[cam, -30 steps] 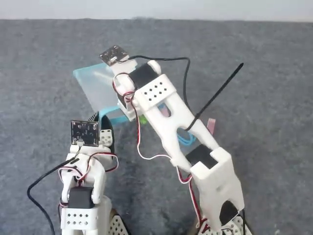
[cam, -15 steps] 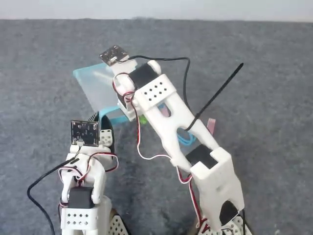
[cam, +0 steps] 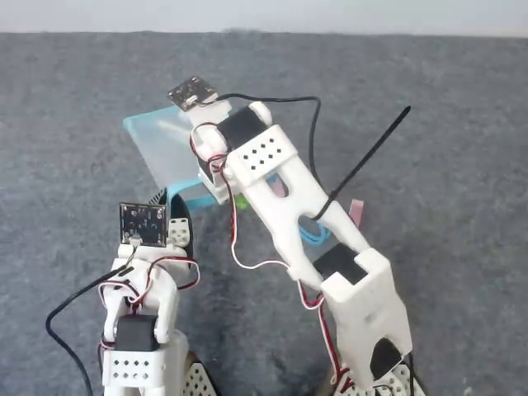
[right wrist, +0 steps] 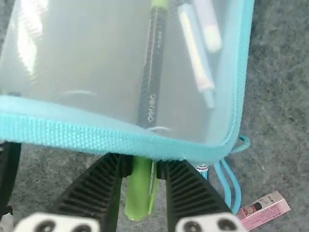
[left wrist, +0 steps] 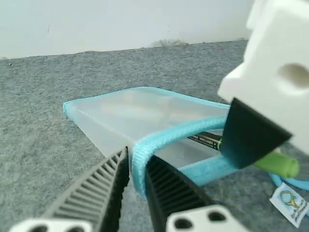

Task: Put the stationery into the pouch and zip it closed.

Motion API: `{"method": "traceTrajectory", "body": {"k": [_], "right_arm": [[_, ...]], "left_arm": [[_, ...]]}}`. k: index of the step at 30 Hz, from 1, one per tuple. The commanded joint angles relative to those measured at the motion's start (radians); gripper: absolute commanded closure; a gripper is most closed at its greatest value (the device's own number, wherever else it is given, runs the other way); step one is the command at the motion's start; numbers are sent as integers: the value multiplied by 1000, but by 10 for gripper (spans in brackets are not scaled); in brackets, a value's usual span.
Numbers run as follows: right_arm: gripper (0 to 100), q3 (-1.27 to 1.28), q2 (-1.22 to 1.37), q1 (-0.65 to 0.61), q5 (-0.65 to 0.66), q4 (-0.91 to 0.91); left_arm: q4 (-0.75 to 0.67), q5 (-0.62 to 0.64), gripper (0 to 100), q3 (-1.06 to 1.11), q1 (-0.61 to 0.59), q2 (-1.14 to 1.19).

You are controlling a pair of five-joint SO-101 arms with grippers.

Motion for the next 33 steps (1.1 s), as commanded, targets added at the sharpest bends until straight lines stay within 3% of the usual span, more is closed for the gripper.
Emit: {"method": "traceTrajectory", "body": {"k": [1,14,21,33], "right_arm": [[989,-57,-12,-4,-2,-19],[987,-57,-21,-5,31,-7],[894,-57,-87,-16,43,42],[886,-54,-220,28,54,90]], "left_arm": [[-3,9,988,-8,9,3],[-3,9,988,-8,11,3],[-6,9,988,-8,11,0],[-5,8,988,-8,11,0]]}}
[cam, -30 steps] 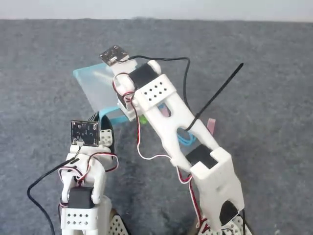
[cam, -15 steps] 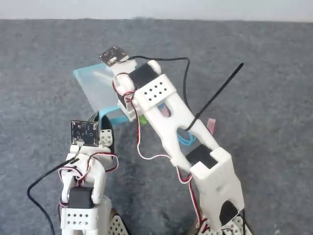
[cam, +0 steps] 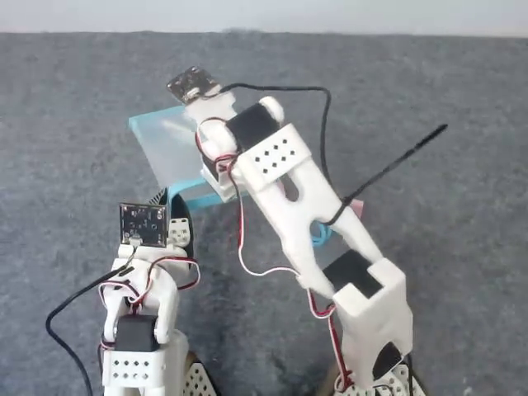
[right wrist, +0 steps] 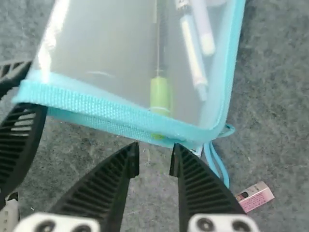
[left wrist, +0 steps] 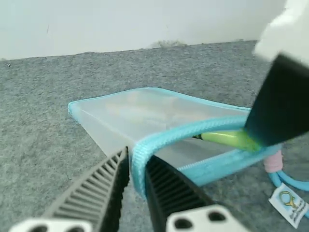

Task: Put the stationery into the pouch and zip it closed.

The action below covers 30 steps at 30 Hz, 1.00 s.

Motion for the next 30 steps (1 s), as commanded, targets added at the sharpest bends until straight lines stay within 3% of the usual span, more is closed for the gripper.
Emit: {"method": "traceTrajectory", "body": {"k": [1,7,16,25,30], "right_arm": [[886,-54,-105,35,35,28],[887,-28,-262,139,52,48],[889,382,-458,275,41,28],[886,976,-625,384,-2,-366],[886,1135,-633,386,-3,-516]], "left_arm": [[-6,8,988,-8,11,0],[-6,8,988,-8,11,-2],[-6,8,988,-8,9,-2],[0,8,988,-8,3,0],[6,8,988,-8,2,-2]]}}
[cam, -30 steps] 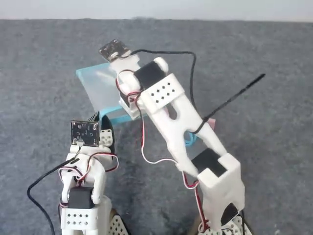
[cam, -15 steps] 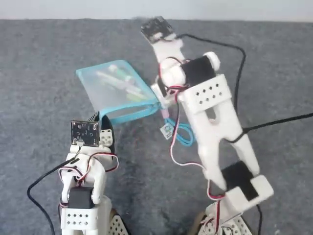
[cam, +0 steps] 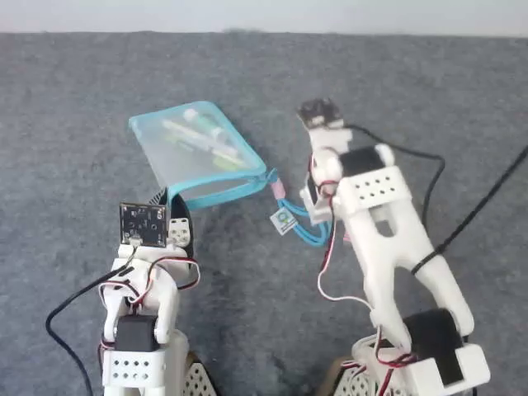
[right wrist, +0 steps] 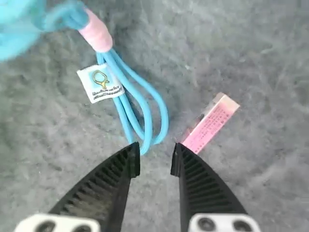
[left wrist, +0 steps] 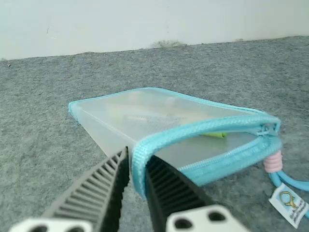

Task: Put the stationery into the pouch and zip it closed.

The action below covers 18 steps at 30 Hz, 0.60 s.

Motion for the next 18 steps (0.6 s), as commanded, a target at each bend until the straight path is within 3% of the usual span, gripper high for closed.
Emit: {"method": "traceTrajectory", "body": {"k": [1,18], "right_arm": [[886,40,-62,22,-15,-68],[885,140,-65,59,-55,-122]], "left_arm": [[6,8,988,-8,2,-2],[6,8,988,-8,3,0]]}}
